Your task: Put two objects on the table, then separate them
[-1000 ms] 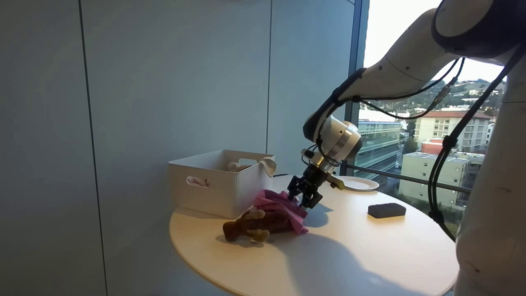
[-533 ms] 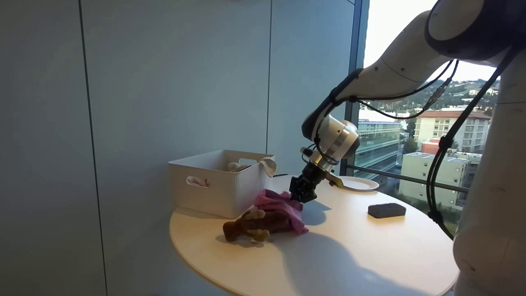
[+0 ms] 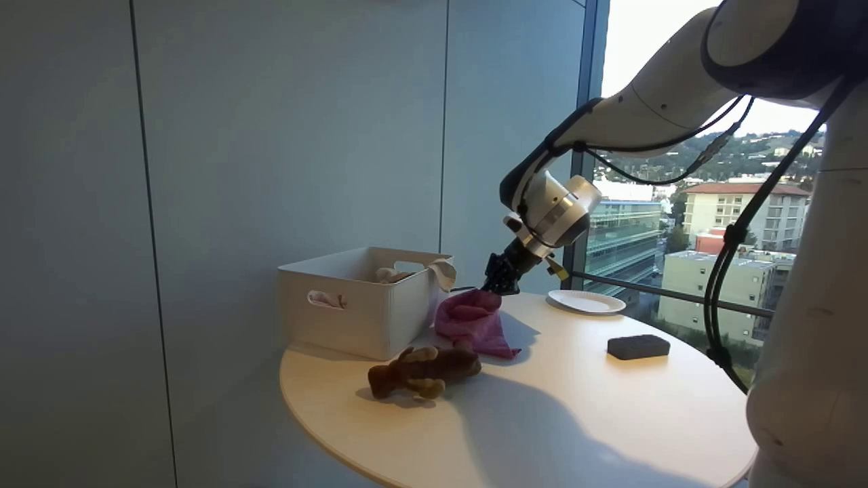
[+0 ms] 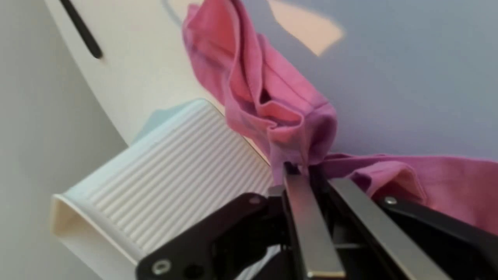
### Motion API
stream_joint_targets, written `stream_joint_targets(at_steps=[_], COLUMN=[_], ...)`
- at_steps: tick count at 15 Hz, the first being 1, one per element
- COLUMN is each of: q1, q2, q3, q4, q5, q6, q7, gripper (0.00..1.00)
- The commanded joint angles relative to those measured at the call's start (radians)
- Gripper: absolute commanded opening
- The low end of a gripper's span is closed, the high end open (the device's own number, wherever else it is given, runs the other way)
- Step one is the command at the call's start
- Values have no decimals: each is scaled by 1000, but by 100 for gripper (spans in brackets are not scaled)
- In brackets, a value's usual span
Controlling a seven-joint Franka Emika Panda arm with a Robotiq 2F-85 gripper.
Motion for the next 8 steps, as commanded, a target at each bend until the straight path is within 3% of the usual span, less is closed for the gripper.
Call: stream_joint_targets(at_steps=[1,5,6,8], q1=[-1,4,-3,-19], q2=[9,21,26,28], q3=[-9,-12,-12,-21], q4=[38,45,18,-52], q5=[105,241,196,49], q6=[162,333,328,237], q7=[-116,-203,-129,51], gripper=[9,12,35,37])
